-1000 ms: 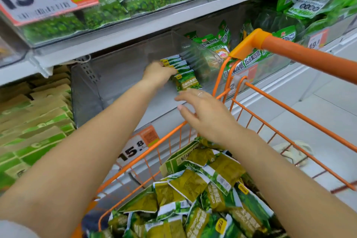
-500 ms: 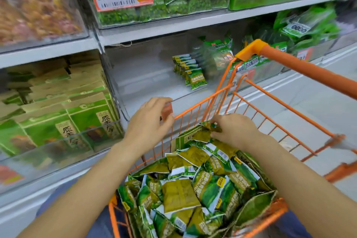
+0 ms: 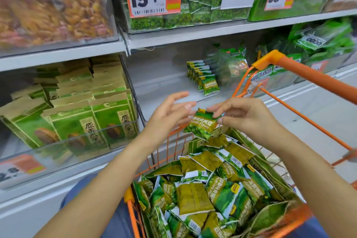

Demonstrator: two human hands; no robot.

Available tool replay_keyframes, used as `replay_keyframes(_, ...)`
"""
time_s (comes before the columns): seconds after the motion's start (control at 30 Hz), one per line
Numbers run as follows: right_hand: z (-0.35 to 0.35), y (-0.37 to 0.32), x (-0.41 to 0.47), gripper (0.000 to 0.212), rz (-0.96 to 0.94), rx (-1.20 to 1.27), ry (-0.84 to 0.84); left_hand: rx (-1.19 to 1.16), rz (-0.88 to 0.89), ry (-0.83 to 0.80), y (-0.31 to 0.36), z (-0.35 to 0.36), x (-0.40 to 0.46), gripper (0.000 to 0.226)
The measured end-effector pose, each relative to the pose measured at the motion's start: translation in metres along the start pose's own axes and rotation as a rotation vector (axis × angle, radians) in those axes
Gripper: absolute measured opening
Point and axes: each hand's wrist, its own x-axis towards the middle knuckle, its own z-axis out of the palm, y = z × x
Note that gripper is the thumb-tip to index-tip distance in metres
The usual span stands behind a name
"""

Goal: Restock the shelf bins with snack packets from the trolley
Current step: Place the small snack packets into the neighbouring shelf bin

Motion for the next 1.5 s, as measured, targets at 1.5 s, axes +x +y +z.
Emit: replay_keyframes(1.5, -0.021, 0.057, 0.056, 0.015, -0.013, -0.656, 0.201, 0.574, -0.328, 0.185, -0.024, 0.036, 0.210, 0.020)
